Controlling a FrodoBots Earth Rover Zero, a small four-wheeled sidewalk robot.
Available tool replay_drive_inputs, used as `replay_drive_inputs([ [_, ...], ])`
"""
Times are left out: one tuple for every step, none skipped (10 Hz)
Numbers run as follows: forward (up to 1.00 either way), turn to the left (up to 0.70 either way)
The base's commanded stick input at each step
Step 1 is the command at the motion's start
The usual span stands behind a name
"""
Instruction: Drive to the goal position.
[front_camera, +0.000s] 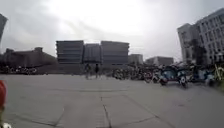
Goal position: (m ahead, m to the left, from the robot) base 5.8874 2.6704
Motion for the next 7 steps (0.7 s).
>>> replay_drive_inputs([
  [1.00, 0.00],
  [1.00, 0.00],
  [1.00, 0.00],
  [1.00, 0.13],
  [1.00, 0.28],
  [1.00, 0.40],
  [1.00, 0.40],
])
